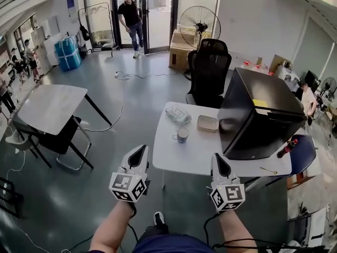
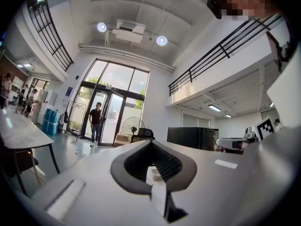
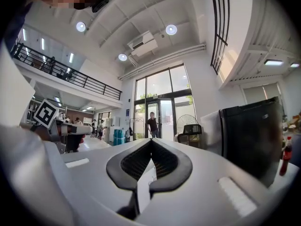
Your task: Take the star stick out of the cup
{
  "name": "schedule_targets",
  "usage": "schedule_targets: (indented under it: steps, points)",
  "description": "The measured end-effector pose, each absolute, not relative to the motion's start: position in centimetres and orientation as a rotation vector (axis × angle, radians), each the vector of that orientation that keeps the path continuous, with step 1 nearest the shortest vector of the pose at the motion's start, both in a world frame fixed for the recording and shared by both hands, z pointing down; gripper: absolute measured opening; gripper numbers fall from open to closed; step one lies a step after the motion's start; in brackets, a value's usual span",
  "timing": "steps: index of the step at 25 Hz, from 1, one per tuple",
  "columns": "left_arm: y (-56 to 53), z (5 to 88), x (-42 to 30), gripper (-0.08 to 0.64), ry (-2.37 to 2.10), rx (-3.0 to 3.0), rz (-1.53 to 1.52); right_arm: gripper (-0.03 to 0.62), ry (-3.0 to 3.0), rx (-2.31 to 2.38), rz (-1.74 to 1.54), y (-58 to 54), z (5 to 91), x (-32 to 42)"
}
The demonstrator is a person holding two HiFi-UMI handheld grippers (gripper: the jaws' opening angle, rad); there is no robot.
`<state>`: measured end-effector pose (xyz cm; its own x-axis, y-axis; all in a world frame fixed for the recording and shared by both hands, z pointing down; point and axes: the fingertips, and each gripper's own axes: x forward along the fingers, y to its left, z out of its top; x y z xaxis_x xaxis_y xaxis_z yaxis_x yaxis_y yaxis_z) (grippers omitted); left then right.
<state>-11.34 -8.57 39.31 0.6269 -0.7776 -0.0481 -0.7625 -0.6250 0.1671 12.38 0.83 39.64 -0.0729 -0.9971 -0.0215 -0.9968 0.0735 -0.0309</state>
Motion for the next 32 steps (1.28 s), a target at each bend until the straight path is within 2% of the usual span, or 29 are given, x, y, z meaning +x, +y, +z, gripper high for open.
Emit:
schedule_targets:
  steps: [12, 32]
  points:
    - [-18.3, 42.5, -13.1, 0.005, -1.247, 2.633, -0.151, 0.006, 2.292, -2.172, -0.06, -8.2, 41.3, 11.1]
    - [-26.0, 48.0, -1.8, 0.005, -1.29, 2.475, -0.035, 0.006, 2.493, -1.955, -0.21, -18.3, 46.5, 19.1]
